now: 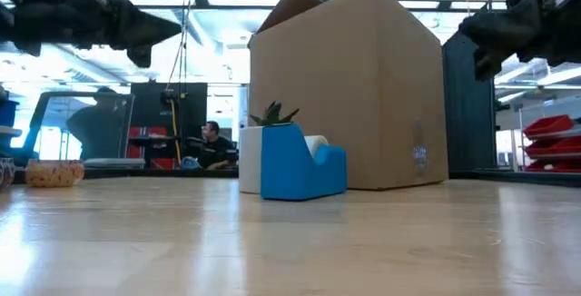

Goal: Wrap mug
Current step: Return to Home Position

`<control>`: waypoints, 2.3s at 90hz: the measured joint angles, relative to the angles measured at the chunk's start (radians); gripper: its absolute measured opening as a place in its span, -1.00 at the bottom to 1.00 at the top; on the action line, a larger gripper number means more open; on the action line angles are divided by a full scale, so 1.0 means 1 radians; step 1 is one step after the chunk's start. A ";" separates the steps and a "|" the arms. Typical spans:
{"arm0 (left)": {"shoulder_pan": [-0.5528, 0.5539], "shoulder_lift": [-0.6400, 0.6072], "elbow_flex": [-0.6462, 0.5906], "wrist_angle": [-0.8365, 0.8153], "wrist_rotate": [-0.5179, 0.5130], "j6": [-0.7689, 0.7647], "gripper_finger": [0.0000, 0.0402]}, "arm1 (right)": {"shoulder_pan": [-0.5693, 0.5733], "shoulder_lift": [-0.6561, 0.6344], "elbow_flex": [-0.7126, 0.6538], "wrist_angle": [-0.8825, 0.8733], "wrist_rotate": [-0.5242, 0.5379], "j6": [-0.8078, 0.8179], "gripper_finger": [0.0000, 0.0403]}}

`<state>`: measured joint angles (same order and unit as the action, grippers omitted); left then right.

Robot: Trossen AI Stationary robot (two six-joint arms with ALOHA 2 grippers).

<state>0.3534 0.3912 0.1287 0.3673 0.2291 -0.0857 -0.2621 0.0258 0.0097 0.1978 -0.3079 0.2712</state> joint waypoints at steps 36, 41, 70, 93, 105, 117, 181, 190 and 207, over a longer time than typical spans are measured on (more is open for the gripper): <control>-0.020 0.000 -0.119 0.019 0.021 0.032 -1.00 | 0.018 0.033 0.000 -0.070 0.006 0.021 -0.90; -0.020 0.000 -0.120 0.024 0.007 0.046 -1.00 | 0.018 0.034 0.000 -0.071 0.007 0.020 -0.90; -0.020 0.001 -0.119 0.049 0.000 0.052 -1.00 | 0.018 0.034 -0.001 -0.067 0.007 0.019 -0.90; -0.020 0.001 -0.119 0.056 -0.001 0.052 -1.00 | 0.018 0.034 -0.001 -0.059 0.007 0.018 -0.90; -0.020 0.001 -0.120 0.056 -0.001 0.052 -1.00 | 0.018 0.034 -0.001 -0.059 0.007 0.017 -0.90; -0.020 0.001 -0.120 0.056 -0.001 0.052 -1.00 | 0.018 0.034 -0.001 -0.059 0.007 0.017 -0.90; -0.020 0.001 -0.119 0.057 -0.001 0.051 -1.00 | 0.018 0.034 -0.002 -0.059 0.007 0.017 -0.90; -0.020 0.001 -0.119 0.057 -0.001 0.051 -1.00 | 0.018 0.034 -0.002 -0.058 0.007 0.017 -0.90; -0.020 0.001 -0.119 0.057 -0.001 0.051 -1.00 | 0.018 0.034 -0.002 -0.058 0.007 0.018 -0.90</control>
<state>0.3336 0.3923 0.0092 0.4243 0.2283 -0.0345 -0.2440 0.0601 0.0082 0.1394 -0.3007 0.2890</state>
